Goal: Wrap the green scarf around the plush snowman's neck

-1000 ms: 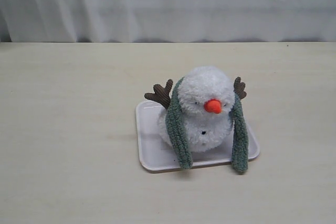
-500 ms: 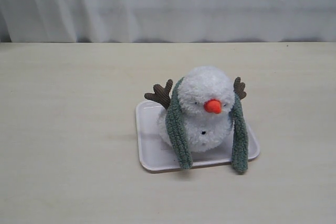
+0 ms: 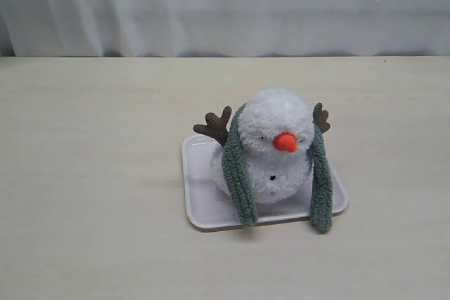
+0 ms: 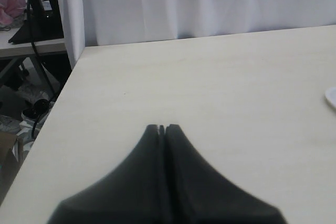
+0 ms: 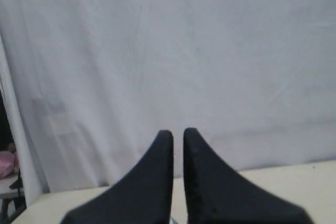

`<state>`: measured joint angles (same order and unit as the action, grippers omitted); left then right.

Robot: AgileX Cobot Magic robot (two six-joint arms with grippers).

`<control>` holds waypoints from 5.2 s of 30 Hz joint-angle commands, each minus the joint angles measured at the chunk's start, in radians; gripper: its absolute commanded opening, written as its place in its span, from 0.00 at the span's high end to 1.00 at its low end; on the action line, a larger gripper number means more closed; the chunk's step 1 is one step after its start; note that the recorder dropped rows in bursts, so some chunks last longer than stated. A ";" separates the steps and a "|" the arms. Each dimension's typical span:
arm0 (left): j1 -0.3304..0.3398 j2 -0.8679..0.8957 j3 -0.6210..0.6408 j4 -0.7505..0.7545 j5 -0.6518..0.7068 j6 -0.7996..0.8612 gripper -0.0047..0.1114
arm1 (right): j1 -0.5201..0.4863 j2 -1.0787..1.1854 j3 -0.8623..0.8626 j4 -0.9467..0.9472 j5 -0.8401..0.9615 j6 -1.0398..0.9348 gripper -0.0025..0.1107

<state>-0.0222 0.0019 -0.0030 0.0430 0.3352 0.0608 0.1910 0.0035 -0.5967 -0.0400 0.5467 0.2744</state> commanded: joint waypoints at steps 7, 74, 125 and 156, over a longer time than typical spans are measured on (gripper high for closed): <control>0.004 -0.002 0.003 0.001 -0.014 0.002 0.96 | -0.191 -0.003 0.192 0.167 -0.331 -0.140 0.92; 0.004 -0.002 0.003 0.001 -0.014 0.002 0.96 | -0.214 -0.003 0.597 0.020 -0.212 -0.298 0.92; 0.004 -0.002 0.003 0.001 -0.014 0.002 0.96 | -0.254 -0.003 0.597 0.024 -0.201 -0.233 0.92; 0.004 -0.002 0.003 -0.002 -0.011 0.002 0.96 | -0.254 -0.003 0.597 0.024 -0.201 -0.233 0.92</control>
<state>-0.0222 0.0019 -0.0030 0.0430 0.3352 0.0608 -0.0551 0.0048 -0.0022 -0.0118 0.3473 0.0384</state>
